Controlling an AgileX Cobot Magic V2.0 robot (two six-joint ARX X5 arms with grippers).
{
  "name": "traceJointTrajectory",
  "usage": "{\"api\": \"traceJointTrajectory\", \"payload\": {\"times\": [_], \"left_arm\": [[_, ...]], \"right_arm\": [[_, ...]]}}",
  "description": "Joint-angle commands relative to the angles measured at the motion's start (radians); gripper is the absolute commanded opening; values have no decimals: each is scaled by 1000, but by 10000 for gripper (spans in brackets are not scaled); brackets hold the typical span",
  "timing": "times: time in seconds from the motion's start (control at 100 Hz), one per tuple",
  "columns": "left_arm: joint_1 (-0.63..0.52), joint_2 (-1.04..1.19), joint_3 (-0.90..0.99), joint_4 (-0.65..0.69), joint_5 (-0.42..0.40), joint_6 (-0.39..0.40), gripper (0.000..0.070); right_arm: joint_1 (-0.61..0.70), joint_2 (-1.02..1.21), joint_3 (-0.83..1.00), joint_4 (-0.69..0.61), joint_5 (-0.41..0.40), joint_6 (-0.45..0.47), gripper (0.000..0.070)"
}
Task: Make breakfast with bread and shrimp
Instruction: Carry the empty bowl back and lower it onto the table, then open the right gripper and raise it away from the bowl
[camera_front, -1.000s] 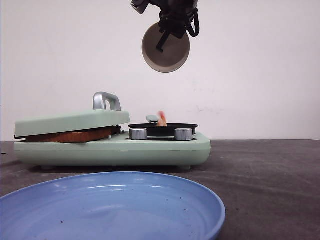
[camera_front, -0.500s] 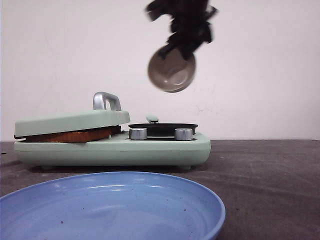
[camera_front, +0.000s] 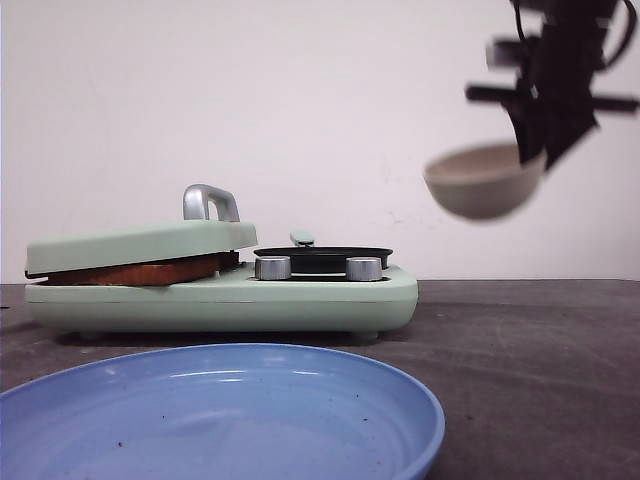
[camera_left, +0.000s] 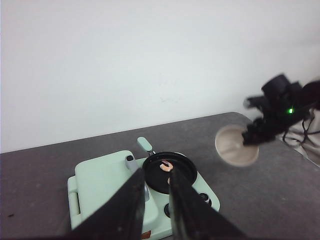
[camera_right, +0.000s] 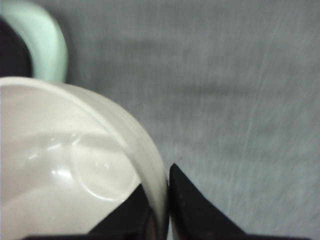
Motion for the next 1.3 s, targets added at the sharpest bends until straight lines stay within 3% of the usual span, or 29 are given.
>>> {"api": "traceJointTrajectory", "payload": {"times": [0.0,0.21,0.42,0.47,0.58,0.61,0.65,0.72,0.77,0.81,0.91,0.93,1.06,1.2,1.29], "left_arm": [[-4,3,17,8,0,8,4],[-4,3,14,-29,0,7,4],[-4,3,10,-45,-3,6,4],[-4,3,8,-45,-3,6,4],[-4,3,1,-45,-3,7,4],[-4,3,-3,-45,-3,7,4],[-4,3,-8,-50,-3,8,4],[-4,3,-17,-63,-3,13,4],[-4,3,-29,-67,-3,23,4],[-4,3,-40,-67,-3,33,4],[-4,3,-82,-65,-3,37,4],[-4,3,-92,-65,-3,36,4],[-4,1,-175,-49,-3,31,4],[-4,-2,-285,7,2,26,4],[-4,-6,-370,78,15,11,4]], "right_arm": [[-12,13,-43,23,-23,19,0],[-39,13,-229,86,-42,14,0],[-52,13,-289,104,-33,3,7],[-53,13,-288,104,-27,-2,80],[-72,8,-286,100,-27,-6,493],[-77,1,-286,96,-35,-13,555],[-84,-10,-286,95,-39,-16,569],[-95,-51,-286,99,-40,-19,567],[-99,-95,-286,103,-50,-20,527],[-100,-138,-287,108,-71,-20,421],[-91,-274,-288,134,-131,-21,42],[-84,-307,-289,146,-132,-21,0],[-9,-542,-326,317,-67,-59,0],[85,-823,-470,629,-126,-286,0],[107,-949,-547,668,-83,-278,0]]}}
